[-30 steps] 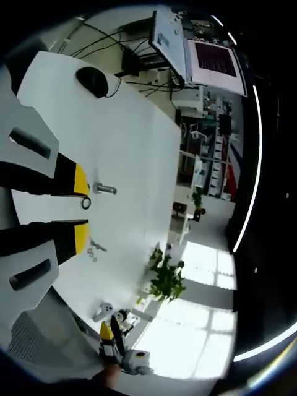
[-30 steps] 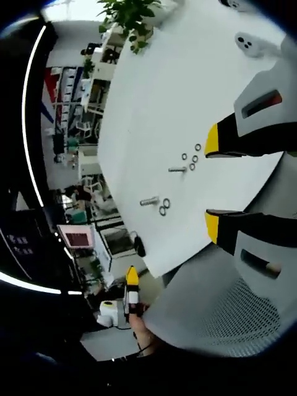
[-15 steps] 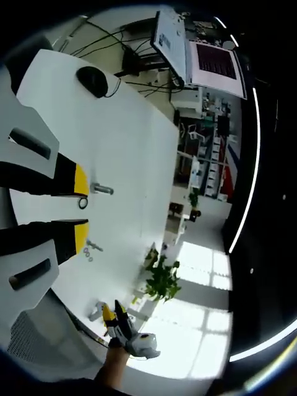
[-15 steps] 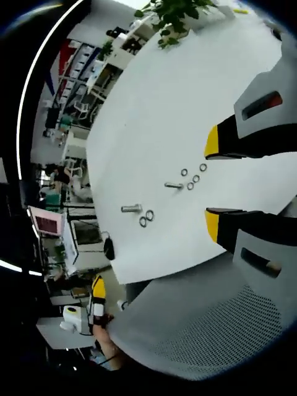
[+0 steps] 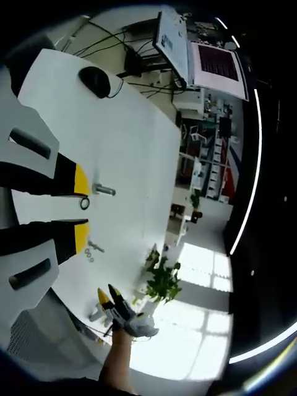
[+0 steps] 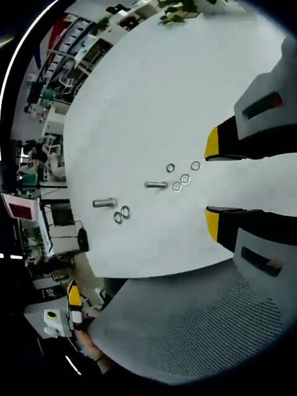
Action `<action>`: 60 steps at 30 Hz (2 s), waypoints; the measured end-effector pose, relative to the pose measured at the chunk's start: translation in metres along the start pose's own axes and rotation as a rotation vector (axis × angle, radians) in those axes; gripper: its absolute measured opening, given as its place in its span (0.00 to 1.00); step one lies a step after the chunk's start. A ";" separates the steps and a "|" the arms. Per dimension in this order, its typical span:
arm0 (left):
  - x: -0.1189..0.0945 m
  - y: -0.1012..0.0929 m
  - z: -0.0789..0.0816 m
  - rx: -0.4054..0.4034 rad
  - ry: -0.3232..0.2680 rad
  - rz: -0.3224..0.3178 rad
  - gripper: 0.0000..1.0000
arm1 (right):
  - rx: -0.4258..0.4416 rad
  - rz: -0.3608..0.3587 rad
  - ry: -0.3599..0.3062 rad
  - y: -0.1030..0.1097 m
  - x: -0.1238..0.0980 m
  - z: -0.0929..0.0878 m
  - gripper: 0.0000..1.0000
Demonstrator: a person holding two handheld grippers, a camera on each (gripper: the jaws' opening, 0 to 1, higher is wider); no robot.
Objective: Place the washer onto the threaded stud by aligning its center hole with the stud, sliding it down to the base, and recovering from edge contact or off-axis alignment until the washer reaches the visible bottom stop.
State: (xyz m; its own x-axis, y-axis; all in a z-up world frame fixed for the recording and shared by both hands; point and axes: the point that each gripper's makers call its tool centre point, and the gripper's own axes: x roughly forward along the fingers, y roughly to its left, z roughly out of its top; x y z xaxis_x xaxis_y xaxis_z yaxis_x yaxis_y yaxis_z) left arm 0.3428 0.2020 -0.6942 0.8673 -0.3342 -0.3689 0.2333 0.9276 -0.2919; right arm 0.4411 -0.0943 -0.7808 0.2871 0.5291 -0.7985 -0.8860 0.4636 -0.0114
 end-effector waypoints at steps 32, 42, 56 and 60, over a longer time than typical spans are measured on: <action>0.002 0.002 -0.006 -0.013 0.030 0.006 0.07 | -0.061 0.099 0.212 -0.022 0.079 -0.019 0.23; 0.001 0.002 -0.007 -0.008 0.032 0.007 0.07 | -0.066 0.105 0.251 -0.021 0.092 -0.025 0.23; 0.001 0.002 -0.006 0.005 0.030 0.009 0.07 | -0.065 0.088 0.230 -0.027 0.093 -0.023 0.15; 0.001 0.002 -0.006 0.004 0.029 0.009 0.07 | -0.074 0.082 0.232 -0.027 0.092 -0.023 0.15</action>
State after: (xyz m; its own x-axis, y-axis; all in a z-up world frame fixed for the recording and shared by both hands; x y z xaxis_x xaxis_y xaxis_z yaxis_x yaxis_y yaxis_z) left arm 0.3415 0.2027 -0.7000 0.8565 -0.3301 -0.3968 0.2271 0.9314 -0.2846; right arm 0.4833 -0.0745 -0.8677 0.1289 0.3813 -0.9154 -0.9297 0.3676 0.0222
